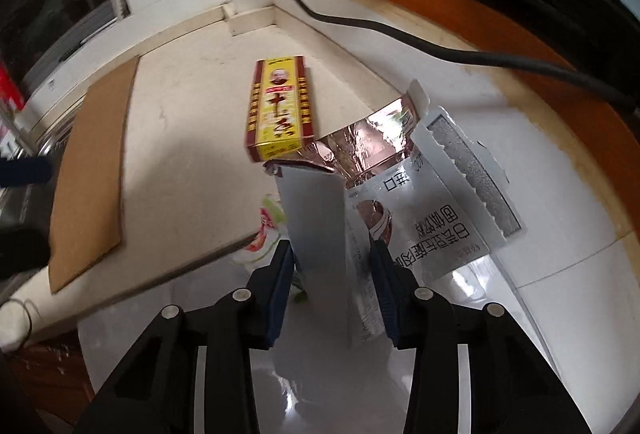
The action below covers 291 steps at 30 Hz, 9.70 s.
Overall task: Collect trash
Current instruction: 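Grasp the green-and-white packet with the left tool while the right holds the carton, then carry the carton and packet down over the floor trash bin, then open both tools to drop the carton and packet into the bin, then raise both tools back up toward the counter, then move both tools toward the yellow box and small white bottle, then grasp the yellow spice box with the left tool while the right grasps the white bottle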
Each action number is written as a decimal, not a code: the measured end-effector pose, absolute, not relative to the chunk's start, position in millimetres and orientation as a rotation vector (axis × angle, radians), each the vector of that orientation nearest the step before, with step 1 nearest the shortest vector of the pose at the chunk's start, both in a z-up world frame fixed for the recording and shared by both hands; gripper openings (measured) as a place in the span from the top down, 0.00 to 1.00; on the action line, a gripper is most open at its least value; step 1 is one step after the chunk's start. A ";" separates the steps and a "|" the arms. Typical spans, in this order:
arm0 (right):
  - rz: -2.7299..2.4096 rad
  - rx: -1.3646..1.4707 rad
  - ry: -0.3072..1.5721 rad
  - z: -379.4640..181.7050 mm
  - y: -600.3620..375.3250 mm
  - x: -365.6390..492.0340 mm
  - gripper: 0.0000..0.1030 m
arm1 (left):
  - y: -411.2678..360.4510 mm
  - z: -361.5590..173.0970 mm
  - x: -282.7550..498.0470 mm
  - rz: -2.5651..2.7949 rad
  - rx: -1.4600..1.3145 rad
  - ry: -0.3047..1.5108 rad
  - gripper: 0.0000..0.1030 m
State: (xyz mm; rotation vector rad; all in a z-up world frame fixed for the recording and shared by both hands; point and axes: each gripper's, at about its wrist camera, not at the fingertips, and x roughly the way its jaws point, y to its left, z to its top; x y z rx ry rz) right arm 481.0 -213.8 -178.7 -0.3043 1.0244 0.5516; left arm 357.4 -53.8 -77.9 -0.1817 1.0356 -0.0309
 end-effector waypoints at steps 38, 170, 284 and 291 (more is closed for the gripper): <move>0.318 0.099 0.916 -163.4 -329.2 384.3 0.69 | -139.1 -184.6 459.3 0.064 -0.240 1.259 0.19; 0.231 0.552 1.359 -528.4 -215.4 37.7 0.54 | -82.7 -422.5 84.2 -0.297 0.268 1.323 0.31; 0.397 -0.330 0.794 -191.1 -220.8 548.7 0.52 | -45.4 -191.8 579.9 0.422 -0.267 1.081 0.23; 0.445 -0.426 0.824 -211.9 -193.7 564.8 0.53 | -28.1 -210.6 569.6 0.381 -0.324 1.118 0.23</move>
